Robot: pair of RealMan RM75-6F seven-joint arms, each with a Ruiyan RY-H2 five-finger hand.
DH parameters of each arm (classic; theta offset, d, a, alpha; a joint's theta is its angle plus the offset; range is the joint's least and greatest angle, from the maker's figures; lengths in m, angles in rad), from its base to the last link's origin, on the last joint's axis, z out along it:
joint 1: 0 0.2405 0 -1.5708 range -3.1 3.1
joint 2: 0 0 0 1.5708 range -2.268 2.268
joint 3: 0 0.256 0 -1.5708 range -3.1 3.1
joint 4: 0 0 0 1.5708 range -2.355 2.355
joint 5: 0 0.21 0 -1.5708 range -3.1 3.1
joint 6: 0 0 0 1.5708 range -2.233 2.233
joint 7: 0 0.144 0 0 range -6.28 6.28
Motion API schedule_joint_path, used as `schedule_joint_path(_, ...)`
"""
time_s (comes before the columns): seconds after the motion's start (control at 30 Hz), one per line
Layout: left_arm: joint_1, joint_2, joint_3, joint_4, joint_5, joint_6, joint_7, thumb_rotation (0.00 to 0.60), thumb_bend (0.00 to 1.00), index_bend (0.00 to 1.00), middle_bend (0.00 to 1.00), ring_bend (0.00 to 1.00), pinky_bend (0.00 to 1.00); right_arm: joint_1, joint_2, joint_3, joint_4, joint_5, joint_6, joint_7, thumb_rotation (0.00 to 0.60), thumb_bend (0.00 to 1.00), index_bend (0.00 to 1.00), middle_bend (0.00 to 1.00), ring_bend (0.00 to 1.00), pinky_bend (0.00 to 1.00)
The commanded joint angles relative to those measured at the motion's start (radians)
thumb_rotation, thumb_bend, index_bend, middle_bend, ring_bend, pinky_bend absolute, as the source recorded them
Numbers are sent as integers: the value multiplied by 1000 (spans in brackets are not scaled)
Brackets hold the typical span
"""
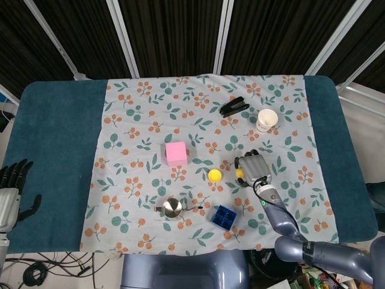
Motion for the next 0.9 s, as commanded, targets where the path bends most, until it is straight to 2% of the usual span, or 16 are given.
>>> schedule_joint_path(0.03, 0, 1, -1, -1, 0, 1, -2, 600, 399, 0, 21, 0, 0, 27, -31, 1, -3, 23, -2, -34, 600, 371, 528, 498, 267, 156)
schedule_joint_path(0.4, -3, 3, -5, 5, -1, -2, -10, 600, 399, 0, 21, 0, 0, 80, -95, 8, 28, 64, 12, -81, 600, 370, 529, 498, 266, 156)
schedule_joint_path(0.9, -5, 2, -4, 3, -7, -10, -1, 600, 399, 0, 21, 0, 0, 123, -134, 13, 52, 97, 16, -105, 600, 370, 529, 479, 260, 156)
